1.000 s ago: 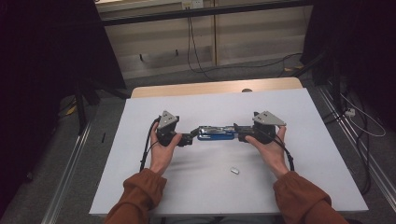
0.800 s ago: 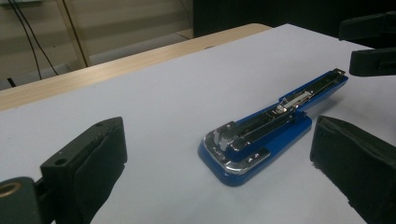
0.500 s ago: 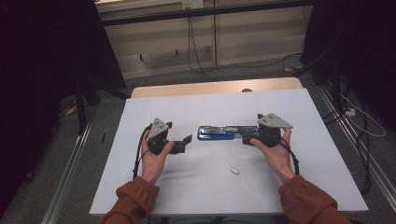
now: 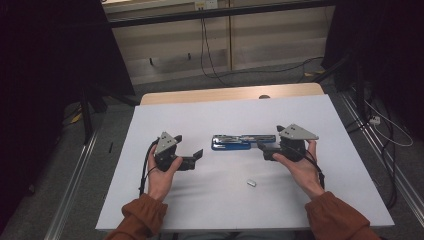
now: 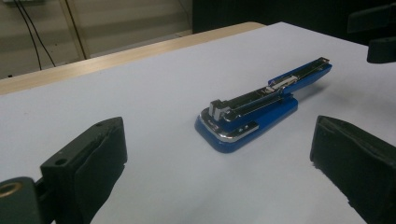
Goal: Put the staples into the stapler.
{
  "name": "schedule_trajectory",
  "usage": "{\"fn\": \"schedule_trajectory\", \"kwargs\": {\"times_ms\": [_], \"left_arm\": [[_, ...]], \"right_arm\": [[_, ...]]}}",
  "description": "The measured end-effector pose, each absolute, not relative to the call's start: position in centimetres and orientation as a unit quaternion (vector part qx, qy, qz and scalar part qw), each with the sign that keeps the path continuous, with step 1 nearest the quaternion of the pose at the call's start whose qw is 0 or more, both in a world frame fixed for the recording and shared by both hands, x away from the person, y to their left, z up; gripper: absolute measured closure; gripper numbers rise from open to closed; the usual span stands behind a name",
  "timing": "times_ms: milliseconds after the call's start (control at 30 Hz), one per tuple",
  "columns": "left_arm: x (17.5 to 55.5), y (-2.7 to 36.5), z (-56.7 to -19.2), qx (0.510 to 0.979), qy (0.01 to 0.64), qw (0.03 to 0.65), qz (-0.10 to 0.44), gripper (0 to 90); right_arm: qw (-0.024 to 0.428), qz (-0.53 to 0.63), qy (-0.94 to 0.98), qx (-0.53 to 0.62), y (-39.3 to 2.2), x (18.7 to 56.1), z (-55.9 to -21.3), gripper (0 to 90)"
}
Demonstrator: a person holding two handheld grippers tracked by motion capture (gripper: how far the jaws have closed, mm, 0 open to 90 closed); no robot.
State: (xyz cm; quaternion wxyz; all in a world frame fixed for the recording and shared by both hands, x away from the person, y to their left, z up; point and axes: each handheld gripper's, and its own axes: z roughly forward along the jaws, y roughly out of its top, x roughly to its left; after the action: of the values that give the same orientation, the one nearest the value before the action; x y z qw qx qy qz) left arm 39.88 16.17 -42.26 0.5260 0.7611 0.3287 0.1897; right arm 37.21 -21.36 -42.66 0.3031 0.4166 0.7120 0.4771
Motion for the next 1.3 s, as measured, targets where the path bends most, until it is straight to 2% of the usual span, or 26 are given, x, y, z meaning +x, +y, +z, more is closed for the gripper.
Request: {"fn": "schedule_trajectory", "kwargs": {"times_ms": [333,533,667,1067,1300], "left_arm": [[38.8,18.0,-42.1,0.752,0.341,0.528,0.201,3.9],[38.1,18.8,-42.3,0.753,0.345,0.524,0.2,3.9],[37.6,19.3,-42.5,0.756,0.345,0.52,0.198,3.9],[37.4,20.7,-42.7,0.745,0.369,0.516,0.205,3.9],[37.5,20.9,-42.8,0.74,0.378,0.517,0.205,3.9]], "right_arm": [[0.27,0.464,0.734,0.417,-22.5,35.9,-42.5,15.5],[0.247,0.462,0.749,0.405,-22.7,35.1,-42.3,14.7],[0.222,0.454,0.766,0.398,-22.8,34.6,-42.1,18.4],[0.162,0.437,0.802,0.374,-21.9,33.4,-41.5,16.6],[0.135,0.424,0.816,0.367,-20.9,33.3,-41.2,20.0]]}}
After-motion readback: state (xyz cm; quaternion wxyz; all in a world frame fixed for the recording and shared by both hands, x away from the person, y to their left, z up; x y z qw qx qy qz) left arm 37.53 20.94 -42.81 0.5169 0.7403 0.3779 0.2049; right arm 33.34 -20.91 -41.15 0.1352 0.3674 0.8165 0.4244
